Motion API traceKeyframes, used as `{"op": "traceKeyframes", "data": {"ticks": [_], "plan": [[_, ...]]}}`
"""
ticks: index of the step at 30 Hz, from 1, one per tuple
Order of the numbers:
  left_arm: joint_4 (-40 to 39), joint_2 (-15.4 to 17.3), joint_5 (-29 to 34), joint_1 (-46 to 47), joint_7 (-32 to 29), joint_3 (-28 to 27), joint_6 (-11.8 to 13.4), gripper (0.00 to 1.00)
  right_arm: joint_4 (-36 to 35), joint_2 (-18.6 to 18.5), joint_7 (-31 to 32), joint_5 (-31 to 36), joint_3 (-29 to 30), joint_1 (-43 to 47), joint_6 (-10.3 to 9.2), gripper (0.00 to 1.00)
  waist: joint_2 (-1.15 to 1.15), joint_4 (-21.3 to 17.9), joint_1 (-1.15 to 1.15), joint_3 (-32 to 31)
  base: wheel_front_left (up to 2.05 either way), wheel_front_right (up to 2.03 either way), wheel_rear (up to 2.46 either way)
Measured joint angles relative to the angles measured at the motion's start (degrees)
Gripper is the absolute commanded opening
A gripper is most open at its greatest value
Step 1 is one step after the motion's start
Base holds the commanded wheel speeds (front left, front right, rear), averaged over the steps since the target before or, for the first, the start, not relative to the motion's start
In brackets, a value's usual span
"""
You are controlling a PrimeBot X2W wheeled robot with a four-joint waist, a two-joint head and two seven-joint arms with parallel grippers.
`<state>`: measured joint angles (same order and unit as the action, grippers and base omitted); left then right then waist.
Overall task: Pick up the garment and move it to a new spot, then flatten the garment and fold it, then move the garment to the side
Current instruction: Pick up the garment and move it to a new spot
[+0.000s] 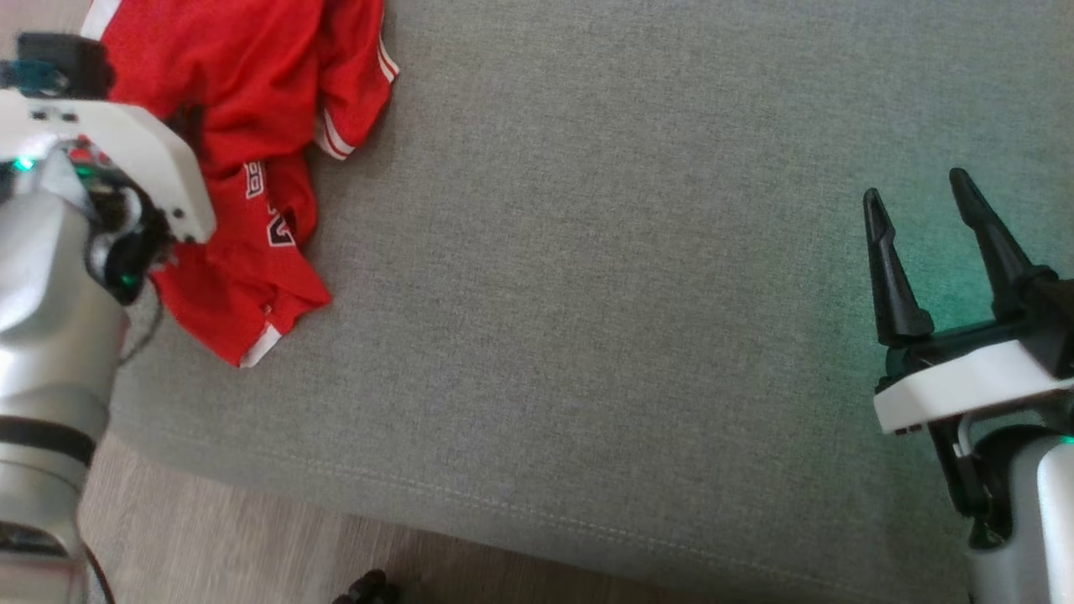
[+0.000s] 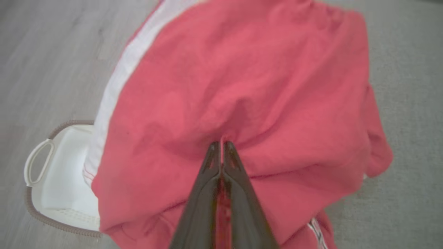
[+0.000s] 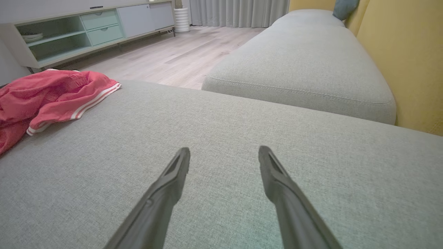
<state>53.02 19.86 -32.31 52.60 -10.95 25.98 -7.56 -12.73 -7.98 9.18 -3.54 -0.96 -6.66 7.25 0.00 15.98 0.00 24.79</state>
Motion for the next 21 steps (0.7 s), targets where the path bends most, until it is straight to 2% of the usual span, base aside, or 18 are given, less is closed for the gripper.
{"op": "traceKeyframes", "data": {"ticks": [3, 5, 11, 15, 21], "plan": [[0.92, 1.08, -0.13, 1.81, 3.83, 0.81, 0.0, 0.0, -0.4, 0.01, 0.01, 0.0, 0.09, -0.01, 0.0, 1.0, 0.0, -0.08, 0.0, 0.35, 0.0, 0.0, 0.0], [1.44, 1.71, -0.08, 4.21, 9.6, 0.21, 0.0, 0.0, -0.47, 0.13, 0.0, 0.0, 0.55, -0.01, 0.0, 1.0, 0.0, 0.02, 0.0, 0.07, 0.0, 0.0, 0.0], [0.7, 1.85, -0.7, 5.97, 21.3, -3.1, 2.13, 0.0, -0.11, 1.05, -0.57, -0.1, 1.24, 0.16, 0.0, 1.0, 0.0, 0.07, 0.0, -2.18, 0.0, 0.0, 0.0], [-3.09, 1.82, -0.76, 5.21, 24.02, -4.25, 3.15, 0.0, 0.79, 2.12, -1.71, -0.57, 1.32, 0.36, 0.0, 1.0, 0.0, -0.11, 0.0, -4.76, 0.0, 0.0, 0.0], [-16.4, 2.11, 0.11, -1.89, 25.19, -4.66, 7.39, 0.0, 1.82, 3.79, -3.43, -1.51, 1.59, 2.18, 0.0, 1.0, 0.0, -1.32, -0.01, -9.57, 0.0, 0.0, 0.0]]}}
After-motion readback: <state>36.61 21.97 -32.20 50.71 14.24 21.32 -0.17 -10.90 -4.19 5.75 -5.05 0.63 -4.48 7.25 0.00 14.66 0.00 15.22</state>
